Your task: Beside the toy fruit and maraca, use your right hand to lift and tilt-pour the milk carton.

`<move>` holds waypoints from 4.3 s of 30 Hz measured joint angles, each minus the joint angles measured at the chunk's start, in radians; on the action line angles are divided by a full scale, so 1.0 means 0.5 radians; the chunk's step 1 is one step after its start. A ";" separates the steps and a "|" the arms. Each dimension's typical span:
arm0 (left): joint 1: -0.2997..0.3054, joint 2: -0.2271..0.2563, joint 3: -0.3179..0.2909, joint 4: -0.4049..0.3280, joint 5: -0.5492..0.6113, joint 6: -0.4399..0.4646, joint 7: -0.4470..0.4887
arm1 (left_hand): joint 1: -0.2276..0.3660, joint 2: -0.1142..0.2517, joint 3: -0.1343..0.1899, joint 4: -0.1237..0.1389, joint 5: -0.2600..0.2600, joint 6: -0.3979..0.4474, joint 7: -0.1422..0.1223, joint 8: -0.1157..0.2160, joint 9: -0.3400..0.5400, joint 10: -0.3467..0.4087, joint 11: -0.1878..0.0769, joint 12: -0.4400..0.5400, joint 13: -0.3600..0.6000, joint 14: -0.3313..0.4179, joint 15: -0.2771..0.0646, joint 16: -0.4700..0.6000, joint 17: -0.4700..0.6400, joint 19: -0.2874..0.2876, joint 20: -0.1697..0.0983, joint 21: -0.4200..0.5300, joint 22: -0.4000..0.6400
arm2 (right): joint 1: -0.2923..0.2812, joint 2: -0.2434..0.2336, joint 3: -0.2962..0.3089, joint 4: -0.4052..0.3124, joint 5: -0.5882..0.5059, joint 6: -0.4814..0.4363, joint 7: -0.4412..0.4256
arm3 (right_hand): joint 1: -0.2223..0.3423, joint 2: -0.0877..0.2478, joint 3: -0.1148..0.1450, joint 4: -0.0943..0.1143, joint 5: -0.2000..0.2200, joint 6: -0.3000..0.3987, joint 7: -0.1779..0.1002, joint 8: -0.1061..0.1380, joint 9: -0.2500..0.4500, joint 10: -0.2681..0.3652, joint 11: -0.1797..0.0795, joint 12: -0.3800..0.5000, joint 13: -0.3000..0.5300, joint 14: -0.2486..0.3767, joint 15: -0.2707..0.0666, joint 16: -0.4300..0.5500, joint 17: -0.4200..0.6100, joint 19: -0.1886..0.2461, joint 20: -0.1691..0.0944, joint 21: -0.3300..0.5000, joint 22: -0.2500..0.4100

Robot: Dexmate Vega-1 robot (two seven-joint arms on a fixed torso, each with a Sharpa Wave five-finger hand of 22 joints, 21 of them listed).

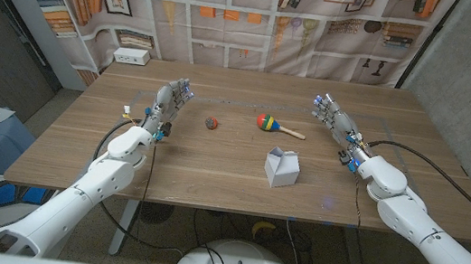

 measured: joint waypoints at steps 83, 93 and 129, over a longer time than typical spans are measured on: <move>0.244 0.027 -0.121 -0.428 -0.146 0.318 0.418 | 0.044 0.019 -0.021 -0.101 -0.009 0.146 -0.032 0.008 0.010 0.136 -0.028 0.000 0.000 0.110 -0.030 0.000 0.000 0.075 0.018 -0.015 0.000 | 0.153 -0.601 -0.151 0.216 -0.914 0.940 0.521 | 0.279 -0.174 0.079 -0.395 -0.072 -0.536 -0.063 0.009 0.019 -0.576 -0.074 -0.017 -0.031 -0.388 0.126 0.008 -0.153 -0.318 0.118 0.009 0.000; 0.281 0.015 -0.134 -0.459 -0.148 0.332 0.529 | 0.044 0.019 -0.029 -0.110 -0.009 0.169 -0.039 0.008 0.010 0.155 -0.030 0.000 0.000 0.139 -0.038 0.008 0.000 0.095 0.022 -0.015 0.000 | 0.219 -0.615 -0.199 0.176 -1.035 0.906 0.523 | 0.368 -0.200 0.098 -0.430 -0.072 -0.535 -0.042 0.009 0.029 -0.621 -0.056 -0.009 -0.022 -0.393 0.174 0.008 -0.153 -0.413 0.125 0.000 0.001; 0.368 0.017 -0.159 -0.512 -0.133 0.312 0.595 | 0.052 0.027 -0.021 -0.118 -0.009 0.210 -0.039 0.008 0.009 0.196 -0.039 0.000 -0.001 0.170 -0.041 0.008 0.000 0.114 0.028 -0.015 0.000 | 0.305 -0.562 -0.348 0.138 -1.504 0.751 0.330 | 0.573 -0.194 0.185 -0.466 -0.054 -0.535 -0.058 0.059 0.038 -0.631 -0.046 0.030 -0.004 -0.391 0.215 0.038 -0.153 -0.438 0.147 0.024 0.005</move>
